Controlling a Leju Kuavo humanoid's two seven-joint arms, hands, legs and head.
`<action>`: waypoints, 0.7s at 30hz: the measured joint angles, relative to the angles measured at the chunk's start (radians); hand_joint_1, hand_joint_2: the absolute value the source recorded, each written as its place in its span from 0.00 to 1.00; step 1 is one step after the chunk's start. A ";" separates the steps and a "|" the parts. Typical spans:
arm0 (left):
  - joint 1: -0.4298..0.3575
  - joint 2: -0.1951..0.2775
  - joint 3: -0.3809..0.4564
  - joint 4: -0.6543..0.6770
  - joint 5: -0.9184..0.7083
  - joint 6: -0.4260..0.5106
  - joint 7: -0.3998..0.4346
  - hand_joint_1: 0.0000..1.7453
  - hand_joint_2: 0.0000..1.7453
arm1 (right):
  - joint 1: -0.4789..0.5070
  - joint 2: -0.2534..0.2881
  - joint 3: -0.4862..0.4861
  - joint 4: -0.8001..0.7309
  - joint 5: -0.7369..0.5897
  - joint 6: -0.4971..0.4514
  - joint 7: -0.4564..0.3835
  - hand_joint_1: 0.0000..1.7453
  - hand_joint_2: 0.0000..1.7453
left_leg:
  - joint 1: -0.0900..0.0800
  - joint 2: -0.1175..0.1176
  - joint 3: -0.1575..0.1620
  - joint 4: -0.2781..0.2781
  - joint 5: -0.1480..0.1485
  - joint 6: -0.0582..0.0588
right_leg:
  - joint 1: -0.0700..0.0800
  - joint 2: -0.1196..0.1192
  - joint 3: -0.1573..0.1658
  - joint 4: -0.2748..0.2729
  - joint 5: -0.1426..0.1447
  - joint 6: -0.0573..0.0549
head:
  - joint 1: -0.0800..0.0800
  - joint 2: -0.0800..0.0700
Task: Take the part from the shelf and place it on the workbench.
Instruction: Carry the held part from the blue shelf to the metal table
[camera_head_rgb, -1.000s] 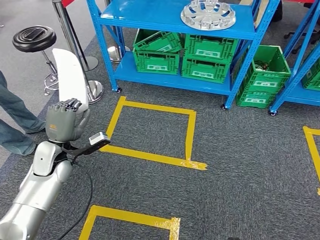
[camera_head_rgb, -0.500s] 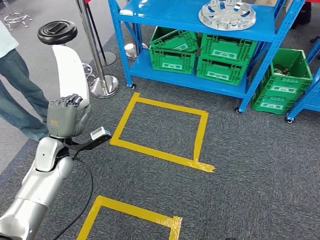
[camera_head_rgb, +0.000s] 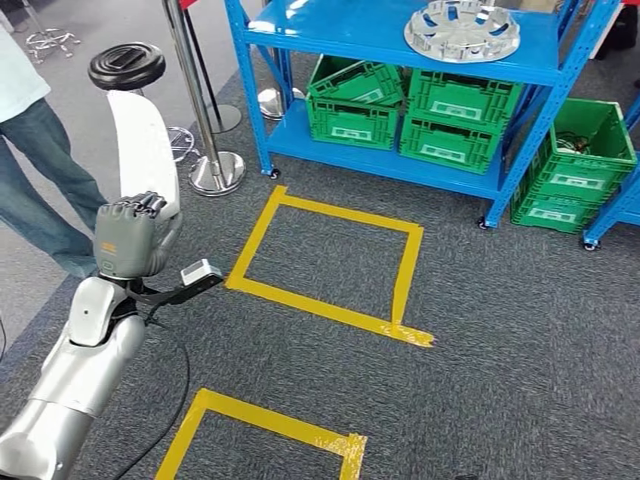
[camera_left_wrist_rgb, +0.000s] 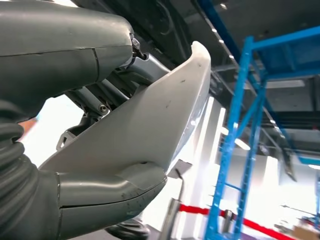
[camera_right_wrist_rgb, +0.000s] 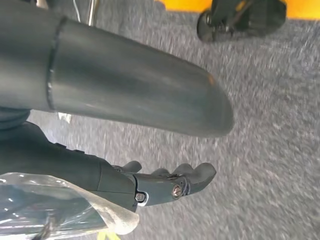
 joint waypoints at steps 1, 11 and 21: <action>0.000 0.000 0.000 0.000 0.000 0.000 0.000 1.00 1.00 | 0.000 0.000 0.000 0.000 0.000 0.000 0.000 0.00 0.00 | 0.000 0.002 -0.003 0.006 -0.004 0.000 | 0.000 -0.001 0.000 0.000 0.000 -0.001 | 0.000 0.000; 0.004 -0.001 -0.008 0.007 0.000 0.000 0.002 1.00 1.00 | 0.000 0.000 0.001 0.000 0.000 0.000 -0.002 0.00 0.00 | -0.025 0.002 0.045 -0.056 0.024 0.062 | 0.025 -0.035 -0.026 0.044 -0.013 0.010 | 0.002 0.000; 0.007 -0.001 -0.009 0.006 0.005 0.000 0.003 1.00 1.00 | 0.001 0.000 0.002 0.000 0.000 0.002 -0.006 0.00 0.00 | -0.019 0.009 -0.061 0.118 -0.054 0.021 | 0.018 -0.023 0.008 -0.018 0.007 -0.019 | -0.008 0.000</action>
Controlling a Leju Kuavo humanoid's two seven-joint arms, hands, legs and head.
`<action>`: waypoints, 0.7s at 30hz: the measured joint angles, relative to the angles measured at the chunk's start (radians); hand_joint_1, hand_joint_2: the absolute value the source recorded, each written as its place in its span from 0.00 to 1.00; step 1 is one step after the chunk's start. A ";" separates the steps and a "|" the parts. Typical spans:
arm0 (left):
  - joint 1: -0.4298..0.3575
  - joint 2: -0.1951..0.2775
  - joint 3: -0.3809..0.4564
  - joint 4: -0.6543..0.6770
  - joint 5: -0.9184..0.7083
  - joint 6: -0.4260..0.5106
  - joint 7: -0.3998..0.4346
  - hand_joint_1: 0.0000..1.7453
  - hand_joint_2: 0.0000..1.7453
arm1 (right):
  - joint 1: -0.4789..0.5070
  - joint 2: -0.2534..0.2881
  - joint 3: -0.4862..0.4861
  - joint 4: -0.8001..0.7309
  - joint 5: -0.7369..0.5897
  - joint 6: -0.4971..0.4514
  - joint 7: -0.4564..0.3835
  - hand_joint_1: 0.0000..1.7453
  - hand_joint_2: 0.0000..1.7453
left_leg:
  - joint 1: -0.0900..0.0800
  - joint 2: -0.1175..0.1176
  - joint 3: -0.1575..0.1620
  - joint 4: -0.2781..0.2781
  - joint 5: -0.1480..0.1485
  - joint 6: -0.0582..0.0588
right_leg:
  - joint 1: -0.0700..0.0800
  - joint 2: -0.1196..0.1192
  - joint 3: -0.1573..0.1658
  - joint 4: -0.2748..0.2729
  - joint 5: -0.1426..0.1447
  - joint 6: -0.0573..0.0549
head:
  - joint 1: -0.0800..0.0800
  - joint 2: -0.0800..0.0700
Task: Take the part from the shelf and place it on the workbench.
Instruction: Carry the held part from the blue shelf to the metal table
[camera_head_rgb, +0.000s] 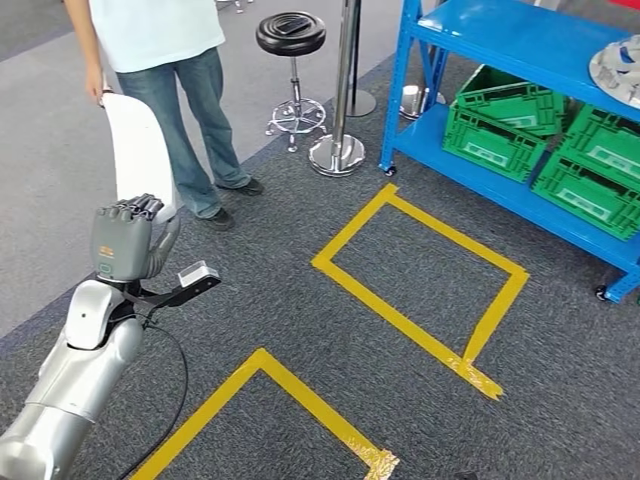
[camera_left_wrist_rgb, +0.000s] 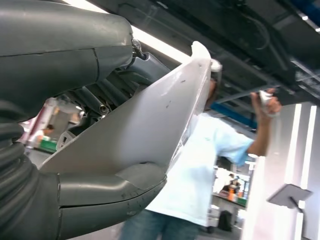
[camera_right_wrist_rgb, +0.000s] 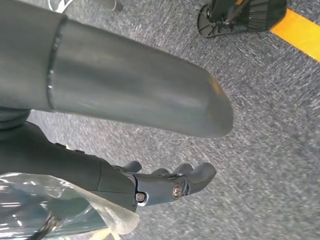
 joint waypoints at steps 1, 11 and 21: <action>0.001 0.000 0.000 0.000 0.002 0.000 0.000 1.00 1.00 | 0.001 0.000 0.000 0.000 0.000 0.001 0.000 0.00 0.00 | 0.002 0.006 -0.028 0.059 -0.022 -0.003 | 0.001 -0.015 0.000 0.000 -0.001 -0.001 | 0.000 0.000; 0.027 0.006 0.006 -0.014 0.006 0.000 0.000 1.00 1.00 | -0.003 0.001 0.000 0.000 0.002 0.000 0.001 0.00 0.00 | -0.014 0.055 0.090 -0.179 0.089 0.028 | 0.010 -0.126 0.012 0.009 -0.027 0.032 | -0.001 0.000; 0.052 0.006 0.011 -0.030 0.005 0.001 -0.005 1.00 1.00 | 0.003 0.004 0.003 0.000 0.007 0.000 0.009 0.00 0.00 | -0.010 -0.073 0.089 -0.179 0.095 0.049 | 0.002 0.041 -0.069 0.135 -0.039 0.027 | 0.007 0.000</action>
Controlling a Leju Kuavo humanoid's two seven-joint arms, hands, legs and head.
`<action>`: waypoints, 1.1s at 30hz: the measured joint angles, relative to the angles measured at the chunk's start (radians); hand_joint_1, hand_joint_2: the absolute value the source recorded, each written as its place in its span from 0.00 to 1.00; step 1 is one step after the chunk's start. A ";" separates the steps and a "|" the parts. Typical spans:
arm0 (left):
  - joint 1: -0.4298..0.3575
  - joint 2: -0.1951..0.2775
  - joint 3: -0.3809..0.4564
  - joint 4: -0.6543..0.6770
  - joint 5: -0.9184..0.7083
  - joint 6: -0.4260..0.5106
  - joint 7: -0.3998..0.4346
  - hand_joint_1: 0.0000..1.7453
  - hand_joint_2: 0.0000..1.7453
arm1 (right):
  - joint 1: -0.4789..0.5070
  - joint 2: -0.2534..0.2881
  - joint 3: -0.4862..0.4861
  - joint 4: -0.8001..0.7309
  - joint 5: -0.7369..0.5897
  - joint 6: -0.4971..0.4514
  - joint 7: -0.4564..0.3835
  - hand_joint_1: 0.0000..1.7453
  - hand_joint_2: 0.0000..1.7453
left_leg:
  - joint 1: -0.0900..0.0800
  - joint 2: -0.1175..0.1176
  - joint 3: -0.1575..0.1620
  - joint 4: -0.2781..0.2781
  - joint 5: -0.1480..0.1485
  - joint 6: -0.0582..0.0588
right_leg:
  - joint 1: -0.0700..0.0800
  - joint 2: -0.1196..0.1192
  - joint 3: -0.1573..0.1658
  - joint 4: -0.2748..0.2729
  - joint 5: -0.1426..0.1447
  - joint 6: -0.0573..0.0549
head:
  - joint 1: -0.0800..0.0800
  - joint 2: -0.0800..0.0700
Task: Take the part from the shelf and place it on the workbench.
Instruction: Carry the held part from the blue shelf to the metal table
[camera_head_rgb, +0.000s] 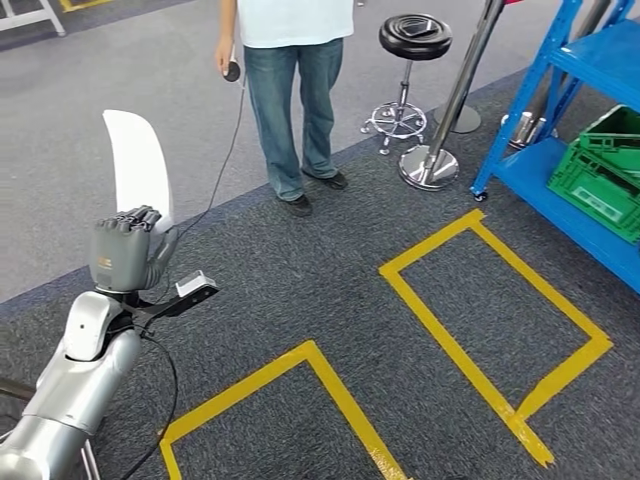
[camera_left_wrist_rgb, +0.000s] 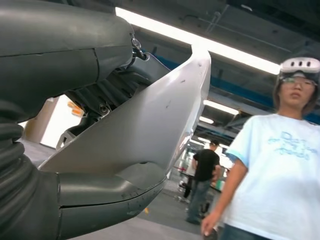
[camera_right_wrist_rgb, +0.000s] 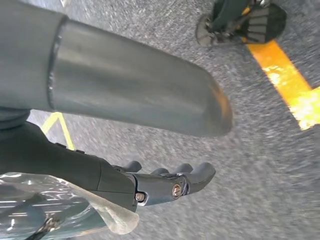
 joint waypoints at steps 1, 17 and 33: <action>-0.001 -0.002 0.002 -0.002 -0.001 0.000 -0.002 1.00 1.00 | -0.001 0.001 0.000 0.000 0.001 0.000 0.000 0.00 0.00 | 0.001 -0.013 -0.004 0.004 0.000 -0.003 | -0.003 0.026 0.028 -0.059 0.021 -0.003 | -0.001 0.000; -0.021 -0.002 0.016 0.001 0.034 -0.001 -0.014 1.00 1.00 | -0.006 0.011 0.001 0.000 0.009 0.003 -0.007 0.00 0.00 | 0.001 0.161 -0.018 0.026 0.004 -0.045 | 0.008 -0.137 0.092 -0.129 0.007 -0.017 | -0.013 0.000; -0.036 -0.006 0.013 0.009 0.044 -0.001 -0.014 1.00 1.00 | -0.004 0.012 0.001 0.000 0.007 0.008 -0.003 0.00 0.00 | 0.004 -0.016 -0.020 0.014 0.001 -0.017 | -0.007 0.043 0.041 -0.092 0.022 0.005 | -0.006 0.000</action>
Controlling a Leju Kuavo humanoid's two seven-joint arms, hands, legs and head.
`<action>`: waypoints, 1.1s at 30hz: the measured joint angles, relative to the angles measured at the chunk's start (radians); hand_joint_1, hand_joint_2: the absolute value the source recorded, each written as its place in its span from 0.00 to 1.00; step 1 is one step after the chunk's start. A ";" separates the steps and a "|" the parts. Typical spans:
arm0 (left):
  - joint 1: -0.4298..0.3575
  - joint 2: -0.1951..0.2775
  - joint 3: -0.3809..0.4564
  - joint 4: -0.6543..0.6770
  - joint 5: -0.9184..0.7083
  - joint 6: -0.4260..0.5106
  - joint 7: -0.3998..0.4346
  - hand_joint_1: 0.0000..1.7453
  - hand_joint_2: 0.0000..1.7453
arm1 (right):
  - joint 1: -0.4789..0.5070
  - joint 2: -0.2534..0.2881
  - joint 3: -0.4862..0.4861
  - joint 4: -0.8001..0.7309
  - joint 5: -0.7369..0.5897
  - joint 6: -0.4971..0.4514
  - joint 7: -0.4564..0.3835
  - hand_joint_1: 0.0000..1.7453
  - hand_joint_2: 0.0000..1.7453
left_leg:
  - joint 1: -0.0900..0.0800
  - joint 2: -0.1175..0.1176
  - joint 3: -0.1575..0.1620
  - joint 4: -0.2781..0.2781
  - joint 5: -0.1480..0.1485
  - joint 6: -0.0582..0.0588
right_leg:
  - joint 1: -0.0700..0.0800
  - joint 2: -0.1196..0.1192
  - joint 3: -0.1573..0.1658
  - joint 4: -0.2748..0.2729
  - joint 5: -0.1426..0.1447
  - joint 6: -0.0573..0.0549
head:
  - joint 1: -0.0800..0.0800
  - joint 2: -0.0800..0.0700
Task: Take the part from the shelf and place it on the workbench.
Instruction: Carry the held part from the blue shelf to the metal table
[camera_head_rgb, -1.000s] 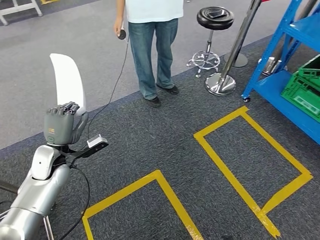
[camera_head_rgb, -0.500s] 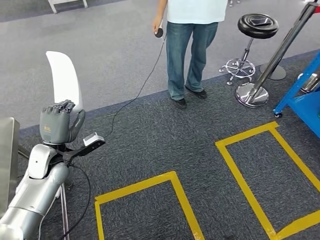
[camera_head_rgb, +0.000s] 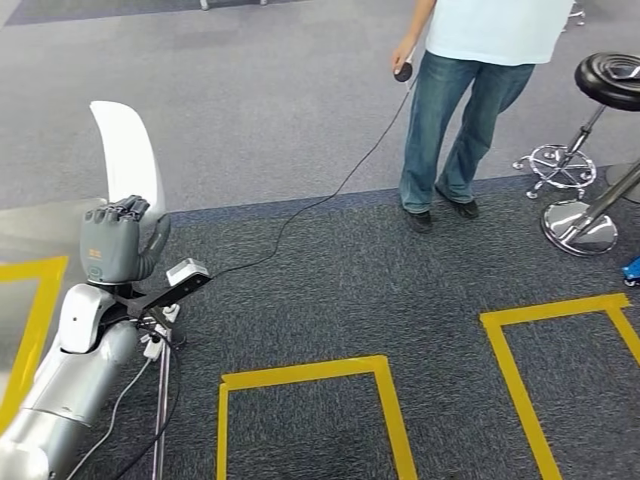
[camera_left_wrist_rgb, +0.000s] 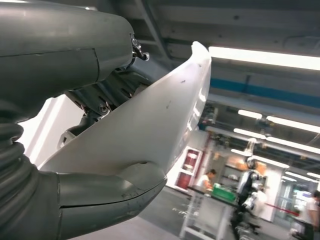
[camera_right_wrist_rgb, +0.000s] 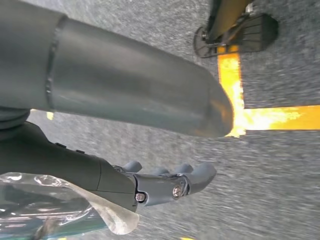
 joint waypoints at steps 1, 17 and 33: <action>0.000 0.000 0.000 0.001 0.000 0.000 0.000 1.00 1.00 | 0.000 0.000 0.000 0.000 0.000 0.000 0.000 0.00 0.00 | 0.001 -0.011 -0.005 0.000 0.003 -0.006 | 0.001 0.000 0.005 -0.004 -0.002 -0.001 | 0.000 0.000; -0.008 0.004 -0.003 0.007 0.029 -0.001 0.004 1.00 1.00 | -0.001 0.005 0.000 0.000 0.000 0.007 0.000 0.00 0.00 | -0.028 0.186 0.012 -0.003 -0.015 0.003 | 0.025 -0.207 0.035 -0.017 -0.022 -0.020 | -0.011 0.000; -0.010 -0.007 -0.009 -0.001 0.344 -0.184 -0.033 1.00 1.00 | 0.001 0.010 -0.001 0.000 -0.011 0.010 -0.002 0.00 0.00 | -0.012 0.100 0.014 0.004 -0.021 0.010 | 0.000 -0.081 -0.016 -0.001 0.013 0.006 | -0.002 0.000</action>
